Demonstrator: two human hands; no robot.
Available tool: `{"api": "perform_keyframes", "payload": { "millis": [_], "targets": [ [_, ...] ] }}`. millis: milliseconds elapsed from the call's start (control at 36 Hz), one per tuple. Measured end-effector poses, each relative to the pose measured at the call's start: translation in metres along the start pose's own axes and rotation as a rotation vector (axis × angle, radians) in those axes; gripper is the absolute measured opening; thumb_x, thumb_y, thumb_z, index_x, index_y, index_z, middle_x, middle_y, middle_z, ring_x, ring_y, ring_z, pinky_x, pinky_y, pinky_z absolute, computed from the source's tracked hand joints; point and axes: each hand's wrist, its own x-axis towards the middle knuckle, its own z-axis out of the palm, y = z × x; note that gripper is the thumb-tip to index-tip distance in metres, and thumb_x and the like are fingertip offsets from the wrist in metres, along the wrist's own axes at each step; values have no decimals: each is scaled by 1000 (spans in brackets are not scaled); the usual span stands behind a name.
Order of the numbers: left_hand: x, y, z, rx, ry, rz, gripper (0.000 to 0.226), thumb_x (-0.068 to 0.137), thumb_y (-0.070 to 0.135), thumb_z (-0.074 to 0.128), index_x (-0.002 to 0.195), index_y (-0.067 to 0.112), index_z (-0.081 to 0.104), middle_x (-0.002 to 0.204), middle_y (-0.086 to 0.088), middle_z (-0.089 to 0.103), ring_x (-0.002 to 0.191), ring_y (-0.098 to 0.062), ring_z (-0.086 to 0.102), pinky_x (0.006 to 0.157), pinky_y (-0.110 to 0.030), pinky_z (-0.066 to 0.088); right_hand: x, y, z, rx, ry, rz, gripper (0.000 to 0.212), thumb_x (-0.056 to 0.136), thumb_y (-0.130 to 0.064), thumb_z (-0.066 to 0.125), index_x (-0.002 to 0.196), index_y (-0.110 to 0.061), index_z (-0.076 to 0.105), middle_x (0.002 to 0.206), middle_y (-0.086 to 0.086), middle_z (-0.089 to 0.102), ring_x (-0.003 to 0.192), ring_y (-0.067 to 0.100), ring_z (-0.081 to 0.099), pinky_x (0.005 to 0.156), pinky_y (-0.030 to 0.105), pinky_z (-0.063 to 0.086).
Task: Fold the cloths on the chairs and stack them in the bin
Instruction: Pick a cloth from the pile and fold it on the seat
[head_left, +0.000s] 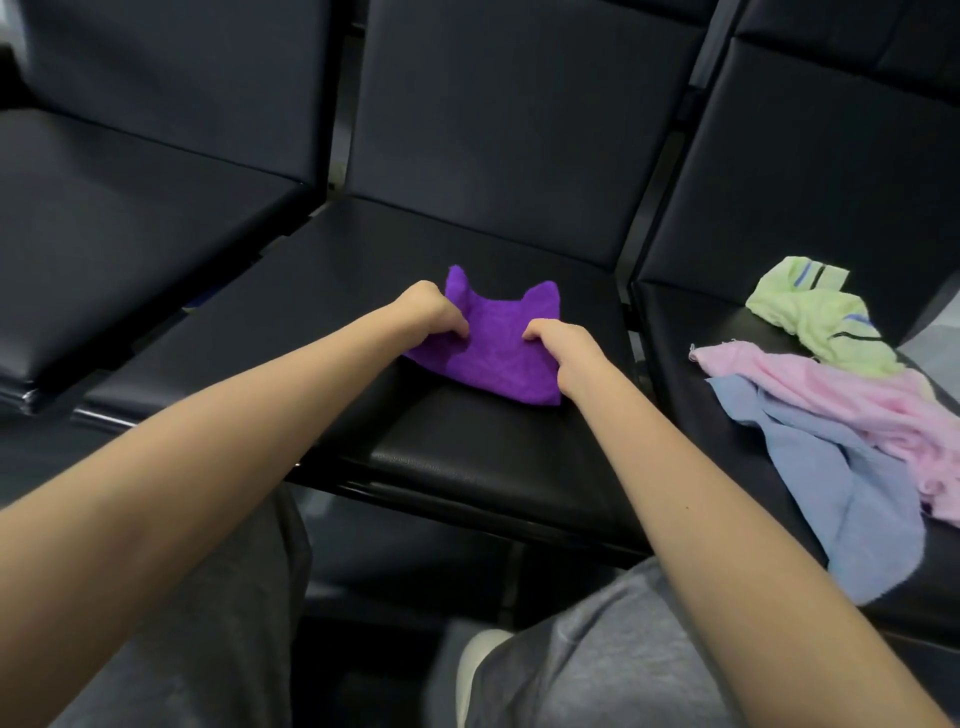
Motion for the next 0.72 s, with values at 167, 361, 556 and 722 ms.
{"api": "perform_keyframes", "payload": {
  "millis": [167,361,556,722],
  "targets": [
    [-7,5,-6,-351,-163,-101,39,80,15,72,116,7,59,115,-7,61,106,-25,58,93,-34,48,-3,3,-11,6,54,-132,38,91,-3,44,129,-9,44,121,10,52,95,21,49,62,27,39],
    [-32,22,-5,-677,-441,-127,19,93,21,56,77,13,60,55,-1,67,46,-15,64,55,-23,51,-20,7,-41,99,90,-238,32,91,-9,50,123,-12,51,105,5,57,86,17,55,65,26,42],
    [-62,41,14,-856,-549,-106,22,94,30,53,79,15,59,58,-1,66,48,-16,64,49,-19,52,-38,14,-79,244,177,-227,16,95,-26,55,103,-13,59,99,7,66,81,18,60,73,29,50],
    [-95,83,44,-790,-622,-59,15,95,19,52,84,12,59,64,-5,68,56,-19,66,49,-22,54,-48,36,-135,111,356,-301,31,97,-25,49,120,-6,56,118,12,60,97,22,55,78,29,43]
  ]
}}
